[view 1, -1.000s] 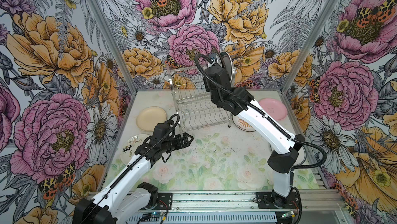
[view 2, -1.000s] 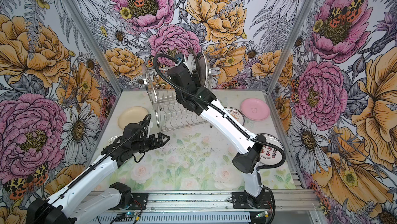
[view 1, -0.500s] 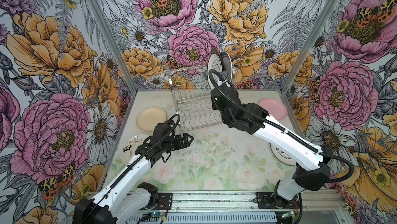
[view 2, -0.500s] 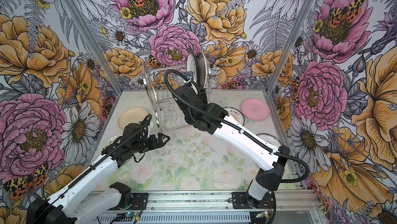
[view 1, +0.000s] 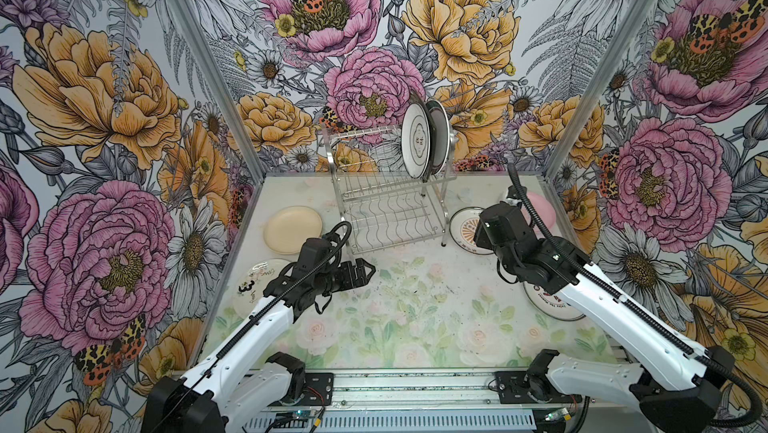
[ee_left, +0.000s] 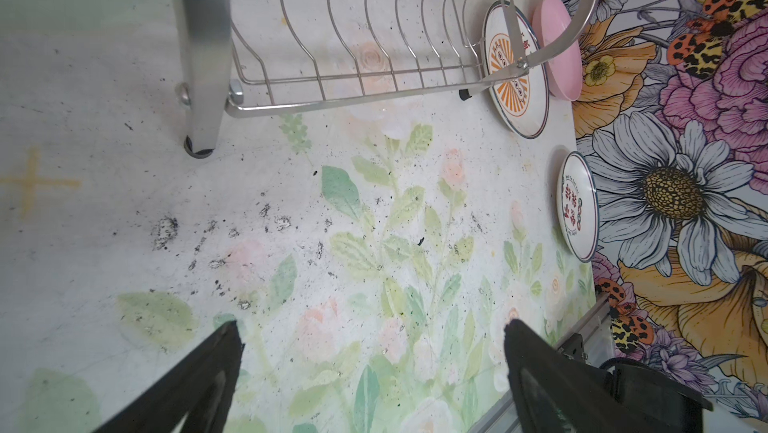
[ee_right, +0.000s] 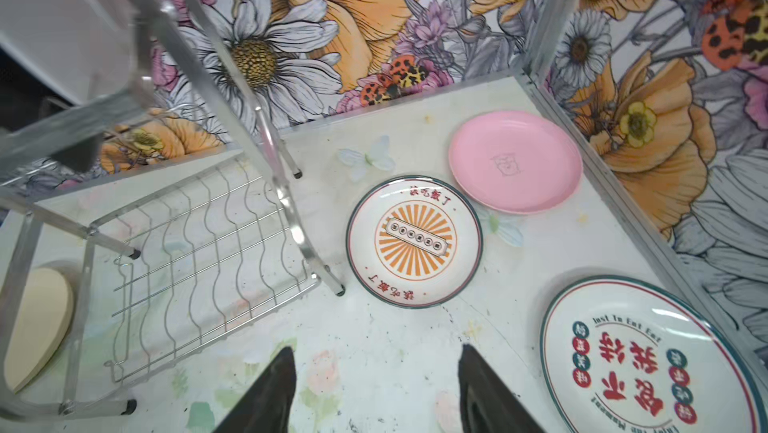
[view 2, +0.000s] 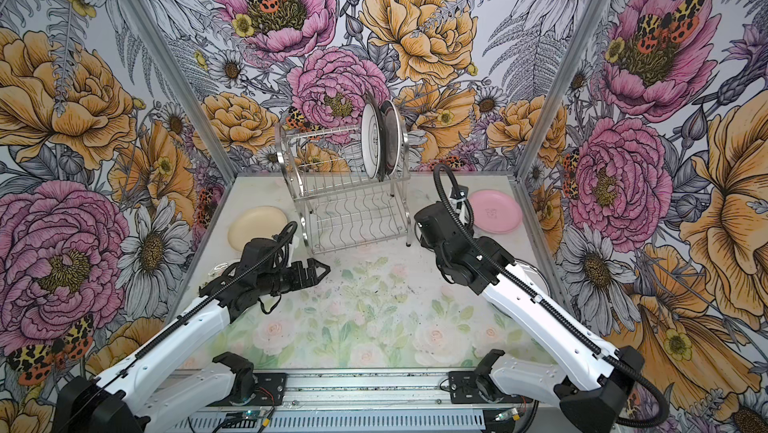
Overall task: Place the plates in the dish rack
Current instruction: 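Open the right gripper and withdraw it toward the red-text plate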
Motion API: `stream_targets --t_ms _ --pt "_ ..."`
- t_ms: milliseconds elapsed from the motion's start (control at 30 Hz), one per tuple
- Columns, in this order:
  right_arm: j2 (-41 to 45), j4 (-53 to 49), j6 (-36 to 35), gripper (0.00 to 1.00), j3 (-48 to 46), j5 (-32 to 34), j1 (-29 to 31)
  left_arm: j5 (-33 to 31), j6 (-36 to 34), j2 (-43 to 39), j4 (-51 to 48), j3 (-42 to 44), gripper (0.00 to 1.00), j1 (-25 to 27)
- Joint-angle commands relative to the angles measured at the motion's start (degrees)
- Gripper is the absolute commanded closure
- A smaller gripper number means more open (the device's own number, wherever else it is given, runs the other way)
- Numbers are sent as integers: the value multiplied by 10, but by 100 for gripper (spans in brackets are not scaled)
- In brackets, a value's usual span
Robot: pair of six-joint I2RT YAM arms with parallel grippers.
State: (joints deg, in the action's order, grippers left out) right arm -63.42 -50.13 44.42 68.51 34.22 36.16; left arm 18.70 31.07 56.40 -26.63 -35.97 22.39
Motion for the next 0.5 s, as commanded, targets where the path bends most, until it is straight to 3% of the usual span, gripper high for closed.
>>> stream_targets --t_ms 0,267,467 --pt "33 -12 22 33 -39 -87 -72 14 -13 5 6 -23 1 5" --pt "28 -12 -41 20 -104 -203 -276 6 -8 15 5 -32 1 16" --pt "-33 -5 -96 12 -104 -234 -395 -1 0 22 5 -35 1 23"
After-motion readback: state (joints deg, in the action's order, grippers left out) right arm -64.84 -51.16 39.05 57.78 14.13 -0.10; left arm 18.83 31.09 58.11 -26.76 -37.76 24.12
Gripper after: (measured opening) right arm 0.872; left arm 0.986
